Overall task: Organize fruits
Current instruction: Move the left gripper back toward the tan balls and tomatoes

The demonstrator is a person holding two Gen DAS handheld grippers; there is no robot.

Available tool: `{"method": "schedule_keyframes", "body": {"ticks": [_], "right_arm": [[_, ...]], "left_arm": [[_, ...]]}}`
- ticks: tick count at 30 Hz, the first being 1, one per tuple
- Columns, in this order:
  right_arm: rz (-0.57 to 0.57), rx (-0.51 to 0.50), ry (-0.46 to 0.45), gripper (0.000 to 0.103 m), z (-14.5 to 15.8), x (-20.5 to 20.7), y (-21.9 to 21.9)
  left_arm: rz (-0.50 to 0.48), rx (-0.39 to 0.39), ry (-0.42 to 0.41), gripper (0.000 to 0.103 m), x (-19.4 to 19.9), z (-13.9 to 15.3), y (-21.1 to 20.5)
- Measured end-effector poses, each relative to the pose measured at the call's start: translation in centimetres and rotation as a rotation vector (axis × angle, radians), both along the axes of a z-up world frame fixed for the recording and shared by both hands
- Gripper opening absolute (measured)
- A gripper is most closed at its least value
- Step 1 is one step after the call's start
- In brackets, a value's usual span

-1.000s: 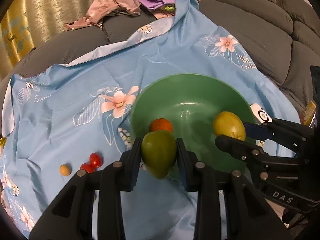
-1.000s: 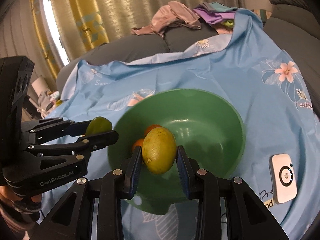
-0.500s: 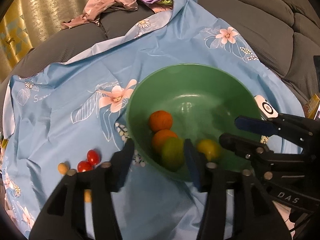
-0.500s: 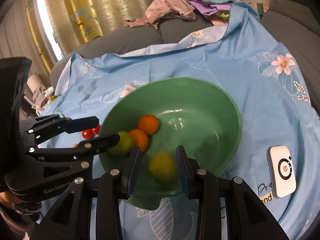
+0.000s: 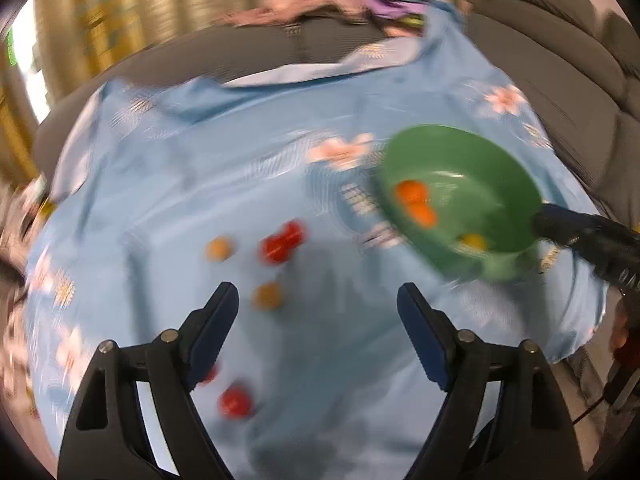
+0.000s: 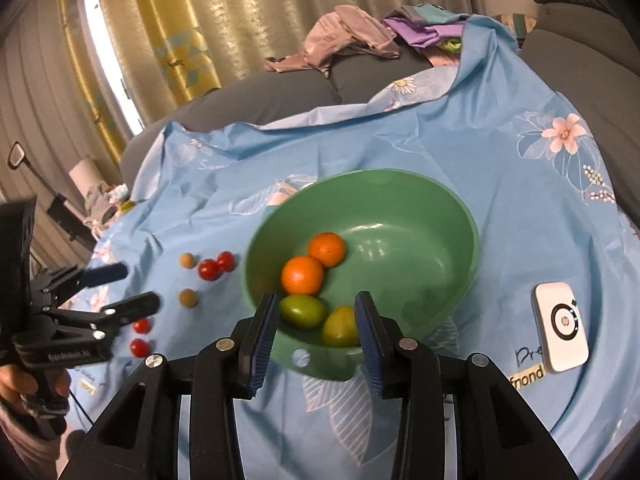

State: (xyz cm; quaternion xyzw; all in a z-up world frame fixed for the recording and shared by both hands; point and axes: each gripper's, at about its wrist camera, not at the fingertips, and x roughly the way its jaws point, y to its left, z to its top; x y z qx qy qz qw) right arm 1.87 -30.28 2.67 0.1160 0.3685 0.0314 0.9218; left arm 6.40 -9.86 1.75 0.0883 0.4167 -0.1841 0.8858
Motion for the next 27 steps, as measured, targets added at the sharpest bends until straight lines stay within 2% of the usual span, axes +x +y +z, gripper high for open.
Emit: {"method": "schedule_keyframes", "body": {"ticks": [5,12,21,27], "right_arm": [[0.027,0.014,-0.009,0.040,0.3,-0.7,1.1],[0.102,0.020,0.008,0.040,0.1,-0.8,4.0],[0.224,-0.008,0.051,0.040,-1.0,-0.5,8.8],[0.302,-0.025,0.091,0.040,-2.3,0.8,11.9]], "left_arm": [[0.201,-0.021,0.052,0.083,-1.9,-1.2,7.7],[0.321,-0.053,0.103,0.083,-4.8,-2.7,12.5],[0.316,-0.092,0.114,0.083,-6.5,-3.6,14.2],[0.300,-0.072,0.104,0.083,-6.2,-4.0,14.2]]}}
